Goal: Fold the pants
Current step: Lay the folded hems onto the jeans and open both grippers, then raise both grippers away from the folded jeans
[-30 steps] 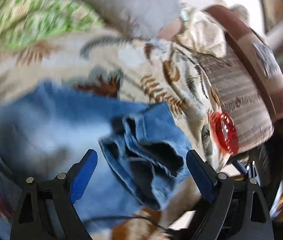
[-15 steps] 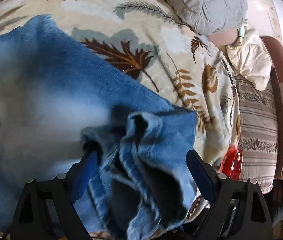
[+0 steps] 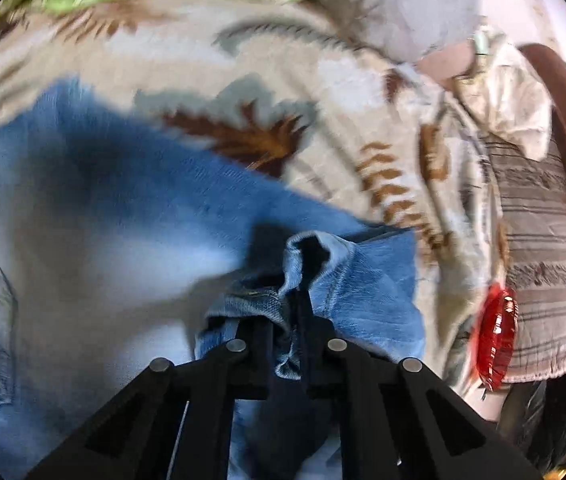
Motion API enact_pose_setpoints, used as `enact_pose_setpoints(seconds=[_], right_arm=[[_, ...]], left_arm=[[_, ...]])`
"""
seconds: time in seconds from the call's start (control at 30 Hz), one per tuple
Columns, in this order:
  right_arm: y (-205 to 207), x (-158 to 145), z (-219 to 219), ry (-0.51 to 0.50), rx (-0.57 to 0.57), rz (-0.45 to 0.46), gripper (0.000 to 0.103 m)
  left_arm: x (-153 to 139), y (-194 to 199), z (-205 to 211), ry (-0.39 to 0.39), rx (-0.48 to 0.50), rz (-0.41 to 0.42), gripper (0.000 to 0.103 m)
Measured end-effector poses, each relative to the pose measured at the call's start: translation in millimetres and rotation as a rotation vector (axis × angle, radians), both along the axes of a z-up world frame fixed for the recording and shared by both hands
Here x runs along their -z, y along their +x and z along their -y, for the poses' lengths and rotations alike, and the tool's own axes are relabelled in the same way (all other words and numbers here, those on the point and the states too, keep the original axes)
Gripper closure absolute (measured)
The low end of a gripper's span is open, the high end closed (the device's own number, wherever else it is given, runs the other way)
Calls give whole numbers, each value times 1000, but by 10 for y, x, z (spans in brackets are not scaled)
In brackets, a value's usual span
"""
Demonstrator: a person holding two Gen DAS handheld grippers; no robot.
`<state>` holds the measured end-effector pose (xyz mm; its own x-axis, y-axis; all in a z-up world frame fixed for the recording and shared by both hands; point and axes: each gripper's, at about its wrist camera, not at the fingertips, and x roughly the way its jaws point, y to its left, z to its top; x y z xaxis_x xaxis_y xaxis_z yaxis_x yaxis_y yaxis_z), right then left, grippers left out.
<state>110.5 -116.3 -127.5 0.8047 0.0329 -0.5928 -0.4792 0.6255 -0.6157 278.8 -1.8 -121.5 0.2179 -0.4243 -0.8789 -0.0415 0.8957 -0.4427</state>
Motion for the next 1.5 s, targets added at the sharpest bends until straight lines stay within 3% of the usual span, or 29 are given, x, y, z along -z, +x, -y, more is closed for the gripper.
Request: enact_pose_setpoints(seconds=[0.13,0.2,0.33,0.53,0.63,0.73,0.77,0.83,0.87,0.9,0.93,0.97,1.0,1.03,1.2,1.4,1.5], right_arm=[[-143,-201,51,-9,-11,117,95],[-227,-260,35,-24,-24,183,95],[-307,-41,-199,-130,-96,215,95],[-230,327,-396,-198,-150,100,95],[-186,311,-401,-192,-151,71,95],[-169,304,-386,-202,-160,98,93],[-194,309,-374,-206,-163,120,93],[-275,275,-323,-198,-158,147,84],[-360,237,-298,-182,-151,145,78],[-389,183,-267,-167,-144,142,53],[-428,69,-198,-128,-135,142,22],[-472,-72,-115,-76,-121,168,10],[-490,-165,-64,-37,-126,160,5],[-515,-327,31,38,-128,126,5],[-407,-657,268,174,-47,1,5],[-310,-878,513,262,20,-47,5],[-276,-886,644,275,39,-65,5]], left_arm=[[-473,6,73,-38,108,159,95],[-572,40,79,-38,135,193,95],[-389,131,6,-4,140,155,95],[360,225,-248,25,53,-24,93],[375,221,-284,3,41,-19,92],[312,203,-244,25,71,-1,89],[249,171,-235,26,76,15,79],[149,88,-270,15,65,42,41],[58,30,-318,41,35,72,8],[-44,-47,-364,56,10,122,5],[-130,-99,-380,51,7,162,5],[-218,-178,-414,30,15,194,5],[-290,-249,-441,8,21,210,5],[-348,-313,-463,-2,21,221,5],[-585,-677,-399,54,67,319,5],[-523,-757,-237,58,66,293,5],[-464,-761,-149,112,63,275,5]])
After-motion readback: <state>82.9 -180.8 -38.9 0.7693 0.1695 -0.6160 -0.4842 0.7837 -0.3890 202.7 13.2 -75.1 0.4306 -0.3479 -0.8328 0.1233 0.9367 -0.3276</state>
